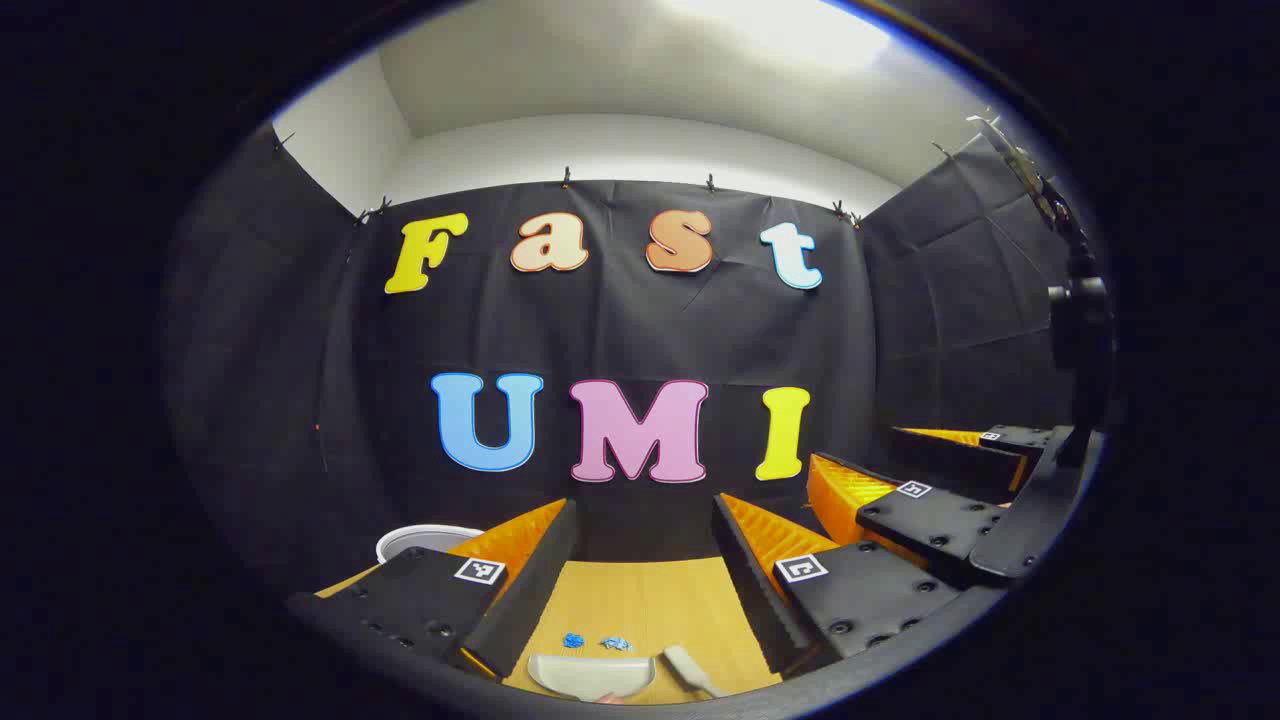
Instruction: Pick up the small broom and dustpan from the desktop, sweep the trash into the dustpan with the broom, and then empty the trash into the garbage bin.
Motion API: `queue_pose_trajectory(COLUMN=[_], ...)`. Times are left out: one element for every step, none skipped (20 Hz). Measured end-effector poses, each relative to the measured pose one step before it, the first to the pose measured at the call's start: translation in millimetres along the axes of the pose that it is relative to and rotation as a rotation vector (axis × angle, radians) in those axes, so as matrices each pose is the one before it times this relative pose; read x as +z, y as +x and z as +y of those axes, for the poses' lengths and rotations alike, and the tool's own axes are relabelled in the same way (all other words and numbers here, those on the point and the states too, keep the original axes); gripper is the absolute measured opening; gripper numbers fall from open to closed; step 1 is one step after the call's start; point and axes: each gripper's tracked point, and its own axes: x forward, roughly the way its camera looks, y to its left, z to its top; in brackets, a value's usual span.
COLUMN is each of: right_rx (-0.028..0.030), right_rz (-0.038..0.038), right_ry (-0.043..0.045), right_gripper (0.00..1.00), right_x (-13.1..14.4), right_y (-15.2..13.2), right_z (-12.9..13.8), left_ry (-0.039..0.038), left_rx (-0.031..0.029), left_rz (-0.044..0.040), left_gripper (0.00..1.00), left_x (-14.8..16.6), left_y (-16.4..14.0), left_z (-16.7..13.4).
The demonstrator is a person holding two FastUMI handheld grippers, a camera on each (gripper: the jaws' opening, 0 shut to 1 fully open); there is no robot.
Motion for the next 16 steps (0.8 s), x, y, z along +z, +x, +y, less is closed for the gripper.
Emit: queue_pose_trajectory(right_rx=[0.00518, 0.0157, 0.00466, -0.0045, -0.0013, 0.00674, 0.00375, 0.00087, 0.00284, 0.0045, 0.00502, 0.00472, 0.00006, -0.00004, 0.0007, -0.00041], right_rz=[0.0058, 0.01288, 0.00077, -0.00177, 0.00641, 0.00449, 0.00157, 0.00057, 0.00165, -0.0001, 0.00005, 0.0008, -0.00056, 0.00036, 0.00073, 0.003], right_ry=[0.00399, -0.00131, -0.00614, -0.0046, 0.00143, 0.00539, 0.0067, 0.00522, 0.0023, 0.00185, -0.00021, -0.00193, -0.00169, -0.00119, -0.00026, -0.00015], right_gripper=[0.92, 0.95, 0.95, 0.92, 0.94, 0.94, 0.94, 0.92, 0.92, 0.95, 0.93, 0.95, 0.95, 0.94, 0.92, 0.93], right_x=[-2.82, -4.71, -1.15, 0.91, -0.98, -2.66, 0.31, -0.24, 0.32, -0.66, 0.06, -1.29, -0.07, -1.18, -1.33, -2.89], right_y=[2.39, 2.13, 0.74, 1.41, 2.39, 1.17, 2.11, 2.37, 1.62, 2.72, 1.74, 1.09, 1.29, 0.52, 1.33, 0.93], right_z=[0.69, 3.46, -0.73, -5.42, -3.69, 0.96, -0.54, -1.98, -0.64, 0.07, 0.73, -0.19, -0.42, -1.79, -1.04, -0.89], left_ry=[0.00154, 0.00217, 0.00065, 0.00091, 0.00119, -0.00271, -0.00472, -0.00298, -0.00136, -0.00108, -0.00277, -0.0047, -0.00758, -0.00654, -0.00427, 0.00041], left_rx=[0.00819, 0.00593, 0.00251, 0.00117, 0.00256, 0.00196, -0.00234, 0.00036, 0.00317, 0.00402, 0.00465, 0.00401, 0.00027, -0.00203, -0.00089, -0.00027], left_rz=[0.00186, -0.00053, -0.00024, 0.00358, 0.00897, 0.00095, -0.0054, -0.00192, 0.00027, -0.00129, -0.00067, 0.00226, 0.00464, 0.00806, 0.00625, 0.00379], left_gripper=[0.8, 0.8, 0.8, 0.81, 0.8, 0.8, 0.81, 0.8, 0.8, 0.8, 0.8, 0.81, 0.8, 0.8, 0.8, 0.8], left_x=[-0.74, 0.82, -0.15, -0.72, -2.57, 0.43, 2.64, 1.47, -0.16, 0.53, -0.95, -0.87, -1.96, -1.97, -2.67, -0.3], left_y=[2.03, 0.51, 2.82, 2.51, 1.08, 1.33, 1.78, 1.24, 1.55, 1.33, 1.43, 0.76, 1.23, 1.38, 1.82, 0.95], left_z=[2.18, -0.11, -1.49, -2.59, -1.4, -1.73, -2.34, -2.39, 0.2, 0.37, 0.64, 0.34, -1.91, -1.38, -0.6, -1.27])
